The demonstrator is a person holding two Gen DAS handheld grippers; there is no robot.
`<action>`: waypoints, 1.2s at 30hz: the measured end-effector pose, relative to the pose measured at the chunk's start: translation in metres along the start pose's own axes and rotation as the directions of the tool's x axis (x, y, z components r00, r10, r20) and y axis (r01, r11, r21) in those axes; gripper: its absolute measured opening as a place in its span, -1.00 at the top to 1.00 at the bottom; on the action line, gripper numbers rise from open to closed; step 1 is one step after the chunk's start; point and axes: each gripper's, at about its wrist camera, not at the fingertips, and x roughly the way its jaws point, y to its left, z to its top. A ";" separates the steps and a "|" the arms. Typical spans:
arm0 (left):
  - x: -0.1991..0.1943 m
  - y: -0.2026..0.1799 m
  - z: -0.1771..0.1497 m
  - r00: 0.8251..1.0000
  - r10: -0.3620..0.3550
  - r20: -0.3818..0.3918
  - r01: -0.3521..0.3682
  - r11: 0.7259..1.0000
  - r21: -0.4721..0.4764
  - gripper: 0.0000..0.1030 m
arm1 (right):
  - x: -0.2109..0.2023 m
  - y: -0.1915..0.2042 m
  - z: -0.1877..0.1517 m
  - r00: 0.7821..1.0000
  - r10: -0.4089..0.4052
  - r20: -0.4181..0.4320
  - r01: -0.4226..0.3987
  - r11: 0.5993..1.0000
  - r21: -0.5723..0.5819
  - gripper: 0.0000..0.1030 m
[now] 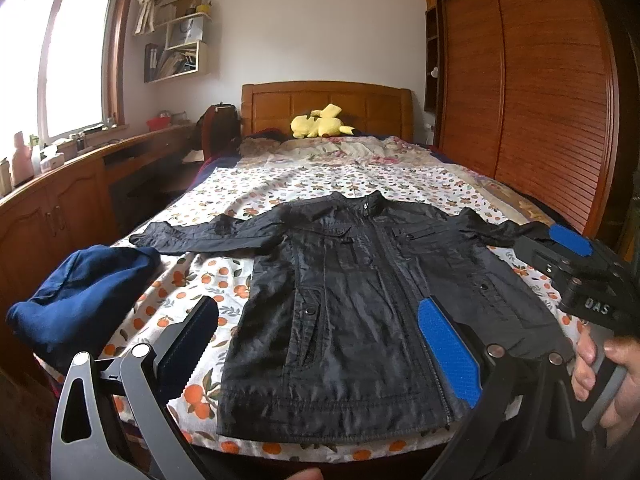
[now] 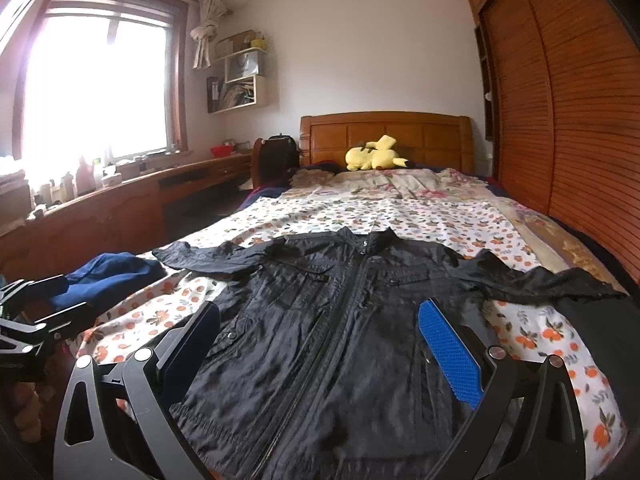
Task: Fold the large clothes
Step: 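Move the left tool down to the cuff of the nearest jacket sleeve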
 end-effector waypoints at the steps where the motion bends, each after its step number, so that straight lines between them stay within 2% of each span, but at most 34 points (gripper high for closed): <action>1: 0.003 0.001 0.001 1.000 -0.004 -0.002 0.004 1.000 0.001 -0.95 | 0.004 0.000 0.000 1.000 0.007 -0.001 -0.007 1.000 -0.002 -0.87; 9: 0.041 0.015 0.000 0.999 0.015 -0.046 -0.015 1.000 0.019 -0.95 | 0.059 -0.003 -0.004 0.998 0.054 -0.024 -0.054 0.998 -0.019 -0.87; 16: 0.076 0.033 -0.003 0.993 0.082 -0.080 -0.082 0.997 0.006 -0.95 | 0.111 0.004 -0.004 0.989 0.133 -0.066 -0.136 0.989 -0.052 -0.87; 21: 0.102 0.049 -0.002 0.986 0.119 -0.116 -0.122 0.992 -0.019 -0.95 | 0.145 0.010 0.004 0.974 0.200 -0.103 -0.205 0.978 -0.040 -0.87; 32: 0.162 0.098 0.011 0.972 0.151 -0.179 -0.160 0.987 -0.034 -0.95 | 0.201 0.029 0.019 0.966 0.231 -0.112 -0.236 0.971 -0.038 -0.87; 36: 0.193 0.121 0.015 0.970 0.129 -0.205 -0.144 0.988 -0.058 -0.95 | 0.215 0.026 0.020 0.971 0.212 -0.113 -0.217 0.976 -0.033 -0.87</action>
